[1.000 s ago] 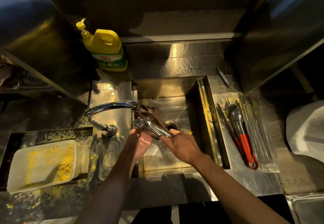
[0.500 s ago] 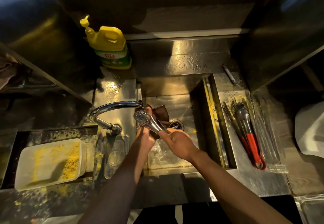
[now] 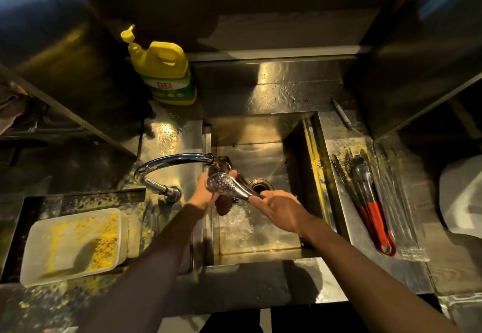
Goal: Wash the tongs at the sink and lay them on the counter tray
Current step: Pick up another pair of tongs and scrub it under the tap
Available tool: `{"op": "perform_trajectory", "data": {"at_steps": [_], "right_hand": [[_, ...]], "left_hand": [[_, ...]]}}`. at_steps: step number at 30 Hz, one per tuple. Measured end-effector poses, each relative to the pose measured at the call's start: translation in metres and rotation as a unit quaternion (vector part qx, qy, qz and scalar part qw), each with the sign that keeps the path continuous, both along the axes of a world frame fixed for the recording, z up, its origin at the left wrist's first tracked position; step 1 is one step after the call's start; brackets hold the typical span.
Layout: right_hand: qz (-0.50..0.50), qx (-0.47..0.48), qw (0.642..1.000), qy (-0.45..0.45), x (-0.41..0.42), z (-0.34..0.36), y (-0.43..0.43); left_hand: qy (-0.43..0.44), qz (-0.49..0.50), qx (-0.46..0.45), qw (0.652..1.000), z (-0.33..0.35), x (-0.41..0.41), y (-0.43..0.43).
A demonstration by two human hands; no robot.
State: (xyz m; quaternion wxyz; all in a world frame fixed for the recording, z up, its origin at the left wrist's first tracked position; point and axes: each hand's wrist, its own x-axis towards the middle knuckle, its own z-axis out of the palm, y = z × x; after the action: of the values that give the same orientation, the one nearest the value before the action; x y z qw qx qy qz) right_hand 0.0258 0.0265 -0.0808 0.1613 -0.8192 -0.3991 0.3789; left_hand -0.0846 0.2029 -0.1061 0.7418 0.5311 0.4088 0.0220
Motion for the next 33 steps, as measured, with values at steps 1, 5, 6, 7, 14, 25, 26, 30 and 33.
{"op": "perform_trajectory", "data": {"at_steps": [1,5,6,7,14,25,26,30,33], "right_hand": [[0.008,-0.014,1.0,-0.012,0.005,0.0,-0.002],[-0.003,0.028,1.0,0.011,-0.004,0.001,0.009],[-0.013,0.04,0.999,0.023,-0.009,0.001,0.011],[-0.018,0.044,0.998,0.029,-0.011,-0.001,0.009],[-0.015,-0.02,0.999,-0.033,0.025,-0.001,-0.022],[0.022,-0.03,0.993,-0.115,-0.001,-0.012,-0.005],[0.04,-0.016,0.99,-0.132,-0.001,-0.013,-0.003],[-0.025,-0.054,0.996,-0.064,0.007,-0.004,-0.001],[-0.043,-0.046,0.998,-0.024,0.018,-0.002,0.002]], "left_hand": [[-0.017,-0.003,0.031,0.999,-0.002,0.001,0.005],[0.037,0.071,-0.076,0.994,-0.014,-0.001,-0.01],[0.07,0.043,-0.037,0.996,-0.019,-0.002,-0.014],[0.079,0.02,-0.001,0.997,-0.018,-0.002,-0.014],[0.023,0.019,-0.03,0.999,0.0,-0.007,0.005],[-0.046,0.144,-0.152,0.977,0.021,0.01,-0.031],[-0.049,0.14,-0.136,0.98,0.021,0.01,-0.033],[-0.041,0.126,-0.054,0.99,0.022,0.006,-0.027],[-0.011,0.187,-0.152,0.97,0.018,0.007,-0.029]]}}
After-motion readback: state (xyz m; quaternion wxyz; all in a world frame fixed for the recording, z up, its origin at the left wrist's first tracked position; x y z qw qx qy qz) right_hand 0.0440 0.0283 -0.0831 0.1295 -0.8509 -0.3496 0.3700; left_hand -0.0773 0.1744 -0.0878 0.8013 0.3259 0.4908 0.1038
